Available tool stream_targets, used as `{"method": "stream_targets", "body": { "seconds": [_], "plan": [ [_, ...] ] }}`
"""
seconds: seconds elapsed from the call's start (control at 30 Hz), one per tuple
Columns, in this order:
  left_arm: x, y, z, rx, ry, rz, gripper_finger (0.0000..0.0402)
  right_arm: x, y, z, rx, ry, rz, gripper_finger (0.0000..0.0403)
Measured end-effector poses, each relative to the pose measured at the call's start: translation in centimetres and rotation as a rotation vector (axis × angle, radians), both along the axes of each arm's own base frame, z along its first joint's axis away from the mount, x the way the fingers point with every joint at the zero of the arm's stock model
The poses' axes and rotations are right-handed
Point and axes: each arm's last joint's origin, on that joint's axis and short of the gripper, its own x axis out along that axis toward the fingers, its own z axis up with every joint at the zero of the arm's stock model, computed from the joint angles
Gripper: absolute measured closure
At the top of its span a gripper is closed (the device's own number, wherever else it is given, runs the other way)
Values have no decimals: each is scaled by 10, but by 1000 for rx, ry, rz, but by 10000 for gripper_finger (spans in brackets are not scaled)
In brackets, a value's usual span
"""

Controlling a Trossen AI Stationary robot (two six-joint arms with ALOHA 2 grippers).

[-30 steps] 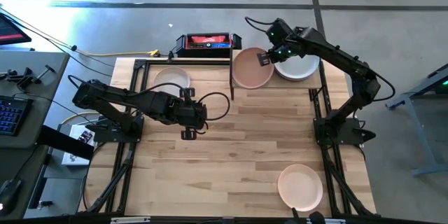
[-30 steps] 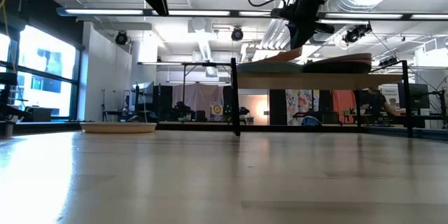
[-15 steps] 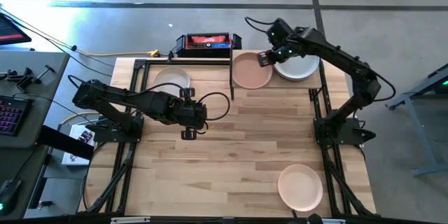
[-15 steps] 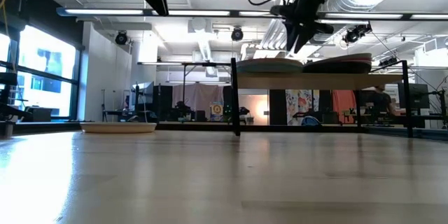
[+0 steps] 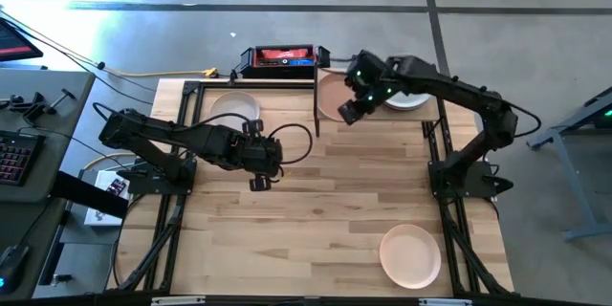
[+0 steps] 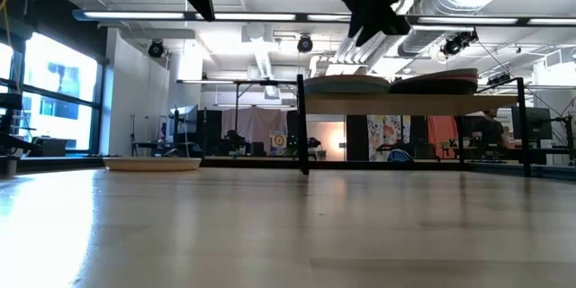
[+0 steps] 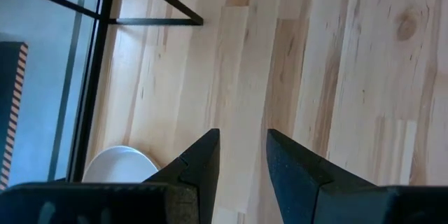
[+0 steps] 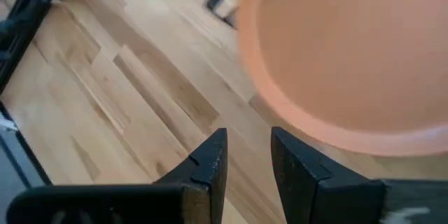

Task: Place and stack plates onto a shelf
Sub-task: Adjust the left stacked plates on the shelf

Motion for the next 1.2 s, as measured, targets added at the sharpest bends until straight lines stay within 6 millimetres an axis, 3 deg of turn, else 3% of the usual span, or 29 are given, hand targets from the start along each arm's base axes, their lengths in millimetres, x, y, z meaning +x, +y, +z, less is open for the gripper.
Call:
{"method": "stream_targets", "body": {
  "seconds": [0.27, 0.57, 1.2],
  "plan": [
    [0, 0, 0, -12, -10, 24, 296, 34, 28, -20, -49, 57, 38, 314],
    [0, 0, 0, -12, -11, 25, 296, 53, 28, -46, -74, 144, 17, 314],
    [0, 0, 0, -12, -11, 25, 296, 45, 1, -53, -149, 220, -121, 314]
  ]
}}
